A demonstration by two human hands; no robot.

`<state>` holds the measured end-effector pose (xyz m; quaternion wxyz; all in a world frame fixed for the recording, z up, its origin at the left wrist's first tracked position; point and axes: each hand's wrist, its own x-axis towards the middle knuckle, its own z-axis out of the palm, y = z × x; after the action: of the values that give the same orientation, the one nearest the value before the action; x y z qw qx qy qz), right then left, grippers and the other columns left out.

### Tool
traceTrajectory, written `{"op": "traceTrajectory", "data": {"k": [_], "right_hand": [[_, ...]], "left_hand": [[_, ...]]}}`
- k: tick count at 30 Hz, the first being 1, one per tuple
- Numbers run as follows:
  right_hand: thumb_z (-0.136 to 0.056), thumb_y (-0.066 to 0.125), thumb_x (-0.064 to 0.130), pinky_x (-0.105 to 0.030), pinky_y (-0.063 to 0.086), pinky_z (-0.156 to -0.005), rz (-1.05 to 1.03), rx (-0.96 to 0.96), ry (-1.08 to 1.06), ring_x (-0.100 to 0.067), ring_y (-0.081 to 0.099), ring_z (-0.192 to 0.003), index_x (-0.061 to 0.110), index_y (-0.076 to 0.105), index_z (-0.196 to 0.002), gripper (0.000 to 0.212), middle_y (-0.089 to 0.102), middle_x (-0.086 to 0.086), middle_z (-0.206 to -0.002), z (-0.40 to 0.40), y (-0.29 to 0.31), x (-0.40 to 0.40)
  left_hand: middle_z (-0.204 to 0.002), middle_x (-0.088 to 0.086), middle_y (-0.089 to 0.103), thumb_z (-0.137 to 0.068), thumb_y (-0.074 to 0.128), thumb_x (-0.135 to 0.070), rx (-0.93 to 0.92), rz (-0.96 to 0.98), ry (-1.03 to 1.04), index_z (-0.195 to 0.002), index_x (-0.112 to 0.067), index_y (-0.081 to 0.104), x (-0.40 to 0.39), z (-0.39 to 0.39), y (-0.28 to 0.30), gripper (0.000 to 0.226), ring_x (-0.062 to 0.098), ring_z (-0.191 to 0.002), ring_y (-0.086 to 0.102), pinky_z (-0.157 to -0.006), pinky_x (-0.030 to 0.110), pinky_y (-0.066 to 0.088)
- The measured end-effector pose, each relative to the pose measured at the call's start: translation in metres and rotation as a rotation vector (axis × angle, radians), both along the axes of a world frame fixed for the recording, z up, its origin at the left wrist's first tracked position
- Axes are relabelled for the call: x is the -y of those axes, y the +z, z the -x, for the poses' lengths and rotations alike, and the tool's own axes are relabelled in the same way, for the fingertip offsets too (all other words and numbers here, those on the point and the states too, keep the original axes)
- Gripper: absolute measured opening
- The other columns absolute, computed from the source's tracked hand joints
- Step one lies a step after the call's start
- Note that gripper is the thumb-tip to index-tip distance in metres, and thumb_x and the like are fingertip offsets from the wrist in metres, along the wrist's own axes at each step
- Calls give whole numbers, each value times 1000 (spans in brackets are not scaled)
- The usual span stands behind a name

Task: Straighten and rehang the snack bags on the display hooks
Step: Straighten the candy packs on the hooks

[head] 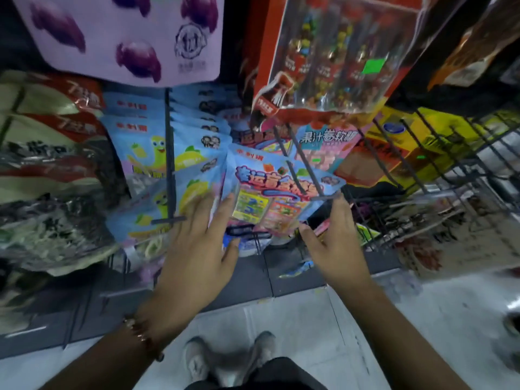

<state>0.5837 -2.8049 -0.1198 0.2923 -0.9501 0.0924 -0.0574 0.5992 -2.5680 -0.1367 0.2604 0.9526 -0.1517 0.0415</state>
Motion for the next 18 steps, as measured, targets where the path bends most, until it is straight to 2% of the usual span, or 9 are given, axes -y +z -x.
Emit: {"op": "traceTrajectory", "data": {"k": [4,7,11,15,18], "right_hand": [[-94,59,40,-40,15,-119,34,-78,29,-17,2,-150,13,6,-156,86,4,-4,-164,19,-12,-7],[-94,59,41,-43,18,-120,43,-73,44,-18,2,-151,16,4,-156,87,2,-1,-164,31,-15,-8],[-94,58,42,-40,13,-121,52,-95,65,-18,-2,-151,20,-1,-156,88,-4,2,-164,47,-17,-6],[-95,56,43,-40,11,-122,53,-114,95,-16,-7,-150,20,-4,-156,88,-8,3,-164,71,-17,-4],[-96,53,45,-35,7,-120,67,-129,133,-16,-7,-150,21,-5,-156,87,-10,3,-163,92,-14,0]], "left_hand": [[-157,17,26,-90,35,-45,1,-116,-19,-149,-18,31,-4,13,-20,65,36,-145,24,-115,52,26],[-158,20,24,-91,46,-43,-2,-181,-20,-148,-18,35,-3,24,-29,64,41,-144,25,-112,59,28],[-156,23,26,-85,67,-37,-35,-262,-15,-148,-18,38,0,36,-38,73,46,-142,28,-108,63,32],[-155,24,29,-79,74,-34,-65,-310,-7,-148,-16,38,2,55,-40,80,49,-140,30,-107,64,33],[-154,23,31,-82,72,-34,-70,-338,19,-148,-16,40,9,75,-37,75,48,-140,30,-110,63,30]]}}
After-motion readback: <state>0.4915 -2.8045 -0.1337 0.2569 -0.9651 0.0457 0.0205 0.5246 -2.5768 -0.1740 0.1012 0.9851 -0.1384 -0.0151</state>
